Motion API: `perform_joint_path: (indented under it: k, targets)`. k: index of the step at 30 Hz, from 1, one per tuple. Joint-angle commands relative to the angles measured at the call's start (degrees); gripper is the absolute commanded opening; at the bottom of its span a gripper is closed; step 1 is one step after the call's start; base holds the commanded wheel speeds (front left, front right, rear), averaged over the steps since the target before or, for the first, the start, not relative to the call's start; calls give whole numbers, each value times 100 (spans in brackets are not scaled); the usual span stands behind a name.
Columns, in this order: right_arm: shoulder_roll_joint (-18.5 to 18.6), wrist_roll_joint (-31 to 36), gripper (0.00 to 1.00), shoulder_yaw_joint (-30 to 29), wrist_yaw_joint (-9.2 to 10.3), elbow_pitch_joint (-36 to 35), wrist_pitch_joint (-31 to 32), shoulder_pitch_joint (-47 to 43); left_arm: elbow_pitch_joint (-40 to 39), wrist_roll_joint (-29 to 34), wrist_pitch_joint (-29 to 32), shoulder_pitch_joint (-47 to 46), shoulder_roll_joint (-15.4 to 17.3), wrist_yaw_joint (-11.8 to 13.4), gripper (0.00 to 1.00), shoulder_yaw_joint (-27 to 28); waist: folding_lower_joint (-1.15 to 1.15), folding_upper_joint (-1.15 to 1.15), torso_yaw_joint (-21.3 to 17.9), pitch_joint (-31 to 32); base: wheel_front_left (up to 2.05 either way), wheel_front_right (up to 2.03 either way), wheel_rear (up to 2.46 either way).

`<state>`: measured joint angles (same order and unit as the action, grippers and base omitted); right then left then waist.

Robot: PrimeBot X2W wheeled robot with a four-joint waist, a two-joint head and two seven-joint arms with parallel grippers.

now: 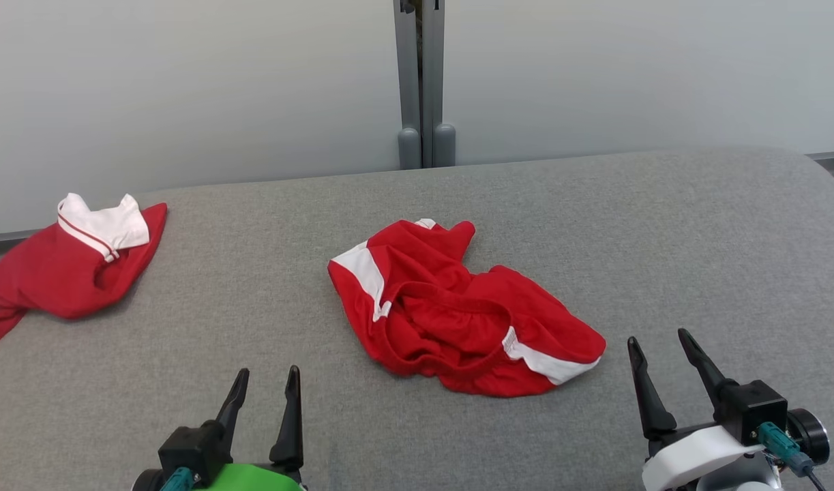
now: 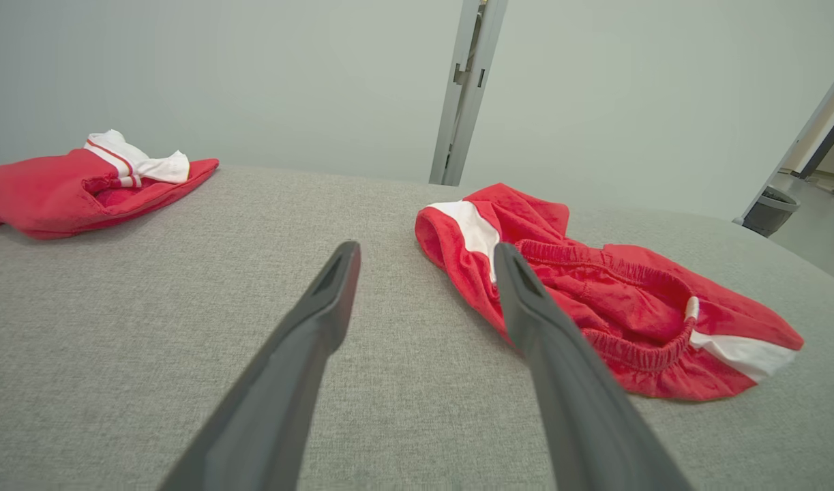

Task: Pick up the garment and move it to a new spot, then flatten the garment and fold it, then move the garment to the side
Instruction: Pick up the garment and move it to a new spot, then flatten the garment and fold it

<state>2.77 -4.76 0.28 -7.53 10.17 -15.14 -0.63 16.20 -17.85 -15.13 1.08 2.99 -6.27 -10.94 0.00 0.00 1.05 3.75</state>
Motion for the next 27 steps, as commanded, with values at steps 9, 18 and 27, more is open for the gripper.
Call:
perform_joint_path:
  k: [9,18,27]
  targets:
    - [21,-179,100,71,8,99,-2,-60,-63,-124,-2,226,-9,-27,100,-37,0,0,-13,-13,0,0,0]
    - [21,-200,100,42,8,126,-2,-17,-19,-173,-2,215,-8,18,100,-71,0,0,-15,-45,0,0,0]
    - [21,-214,100,11,8,138,-2,23,-2,-177,-2,167,-9,21,100,-51,0,0,-2,-81,0,0,0]
